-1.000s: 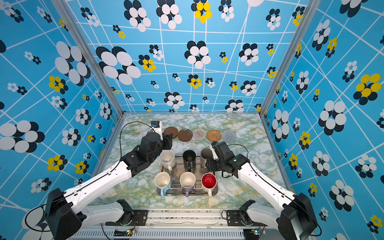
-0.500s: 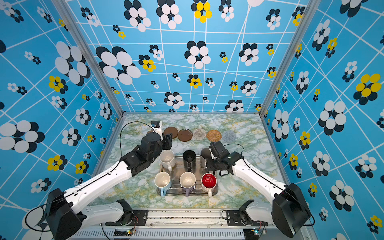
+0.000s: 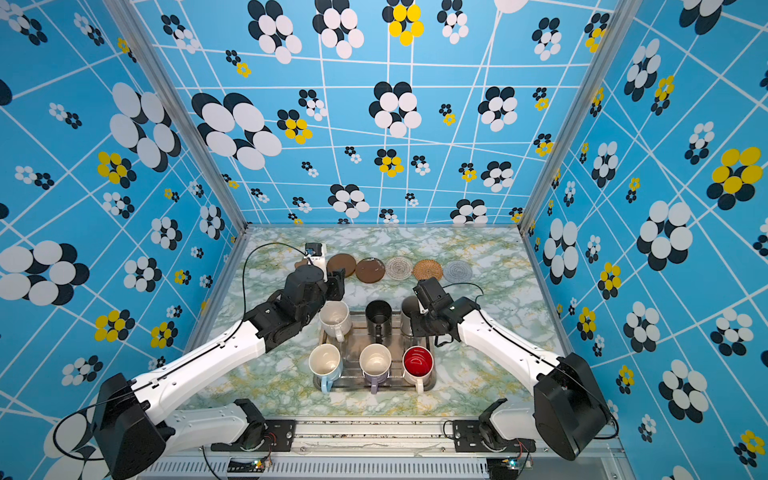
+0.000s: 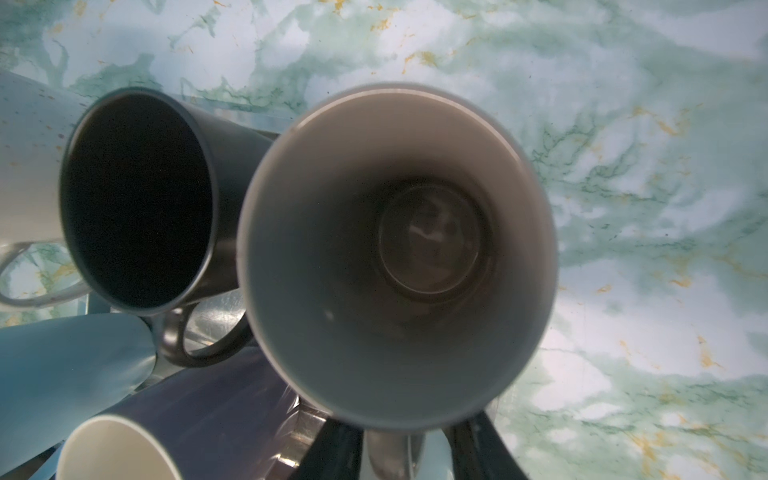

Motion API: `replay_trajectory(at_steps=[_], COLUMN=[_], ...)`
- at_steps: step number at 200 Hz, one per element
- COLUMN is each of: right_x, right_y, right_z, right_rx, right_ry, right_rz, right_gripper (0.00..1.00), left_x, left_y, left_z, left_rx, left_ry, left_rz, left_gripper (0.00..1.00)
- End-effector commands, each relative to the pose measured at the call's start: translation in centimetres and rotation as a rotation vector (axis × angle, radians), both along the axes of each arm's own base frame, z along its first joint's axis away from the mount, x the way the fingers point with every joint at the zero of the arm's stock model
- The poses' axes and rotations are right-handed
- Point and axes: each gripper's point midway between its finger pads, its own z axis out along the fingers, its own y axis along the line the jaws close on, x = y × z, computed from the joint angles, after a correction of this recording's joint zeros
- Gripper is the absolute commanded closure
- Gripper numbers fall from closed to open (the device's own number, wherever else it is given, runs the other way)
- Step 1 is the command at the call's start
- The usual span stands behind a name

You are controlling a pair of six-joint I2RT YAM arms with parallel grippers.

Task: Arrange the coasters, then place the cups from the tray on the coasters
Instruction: 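Grasp the grey mug with the right gripper and lift it toward the coasters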

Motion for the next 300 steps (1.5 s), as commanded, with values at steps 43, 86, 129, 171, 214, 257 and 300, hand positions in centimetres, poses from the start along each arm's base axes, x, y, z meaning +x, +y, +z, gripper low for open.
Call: replay_trajectory(at_steps=[43, 86, 129, 171, 214, 257, 300], right_x=[1.1, 1.5, 1.6, 1.7, 2.1, 3.2, 5.1], right_y=[0.3, 0.4, 0.5, 0.1, 0.0, -0.5, -1.8], right_z=[0.2, -0.2, -0.8, -0.5, 0.6, 3.9, 7.2], right_rx=[-0.019, -0.031, -0.043, -0.068, -0.077, -0.087, -0.174], right_ry=[-0.036, -0.033, -0.017, -0.024, -0.056, -0.154, -0.264], right_rz=[-0.006, -0.002, -0.001, -0.002, -0.001, -0.010, -0.037], right_gripper=[0.67, 0.69, 0.73, 0.89, 1.00, 1.00, 1.00], left_x=[0.4, 0.4, 0.6, 0.8, 0.8, 0.7, 0.8], left_y=[0.0, 0.0, -0.2, -0.3, -0.3, -0.1, 0.1], left_z=[0.7, 0.6, 0.3, 0.1, 0.0, 0.0, -0.1], left_rx=[0.017, 0.020, 0.032, 0.040, 0.042, 0.044, 0.052], left_ry=[-0.006, -0.002, 0.006, 0.010, 0.014, 0.011, 0.017], left_rz=[0.012, 0.015, 0.011, 0.011, 0.011, 0.015, 0.022], left_gripper=[0.47, 0.47, 0.47, 0.47, 0.47, 0.47, 0.47])
